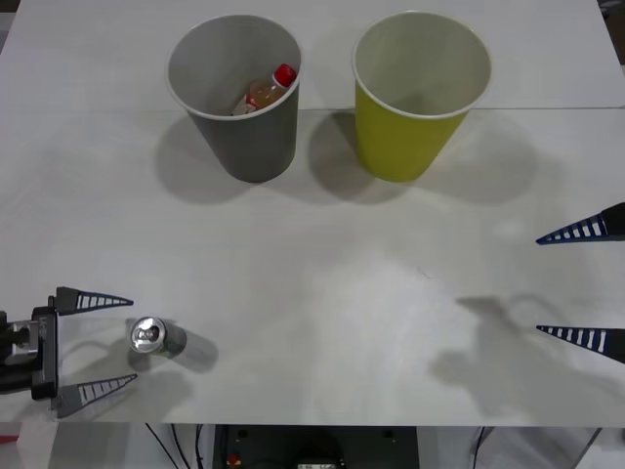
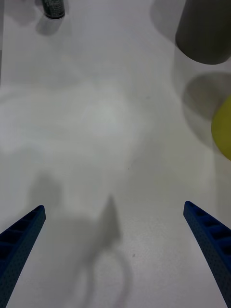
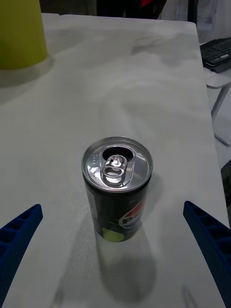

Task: Put the can into the green bin and the plastic bottle into the gray bin

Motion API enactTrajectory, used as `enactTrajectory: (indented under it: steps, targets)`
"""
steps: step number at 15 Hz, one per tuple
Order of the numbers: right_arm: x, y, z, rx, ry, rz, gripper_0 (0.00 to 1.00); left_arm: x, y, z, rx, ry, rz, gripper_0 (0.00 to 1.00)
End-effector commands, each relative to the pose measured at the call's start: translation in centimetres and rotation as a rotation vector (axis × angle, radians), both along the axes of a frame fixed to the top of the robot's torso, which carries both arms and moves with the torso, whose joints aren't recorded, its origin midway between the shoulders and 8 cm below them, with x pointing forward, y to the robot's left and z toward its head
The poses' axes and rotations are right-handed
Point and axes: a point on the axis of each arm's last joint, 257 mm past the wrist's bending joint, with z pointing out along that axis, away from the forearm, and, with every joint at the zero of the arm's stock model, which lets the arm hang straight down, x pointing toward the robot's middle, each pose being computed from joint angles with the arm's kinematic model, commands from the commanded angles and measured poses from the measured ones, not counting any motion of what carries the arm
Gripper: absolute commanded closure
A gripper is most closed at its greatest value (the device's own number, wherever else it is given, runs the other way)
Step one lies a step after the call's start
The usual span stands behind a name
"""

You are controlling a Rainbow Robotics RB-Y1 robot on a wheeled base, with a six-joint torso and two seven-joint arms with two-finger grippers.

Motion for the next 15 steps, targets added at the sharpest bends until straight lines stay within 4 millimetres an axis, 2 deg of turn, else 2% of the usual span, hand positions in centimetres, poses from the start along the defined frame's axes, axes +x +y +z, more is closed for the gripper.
enactTrajectory:
  steps: [1, 15]
  targets:
    - [0.0, 0.0, 0.0, 0.0, 0.0, 0.0, 0.0, 0.2, -1.2, -0.9, -0.022, -0.002, 0.009, 0.0]
    - [0.0, 0.0, 0.0, 0.0, 0.0, 0.0, 0.0, 2.7, -5.4, -2.3, -0.072, -0.022, 0.043, 0.0]
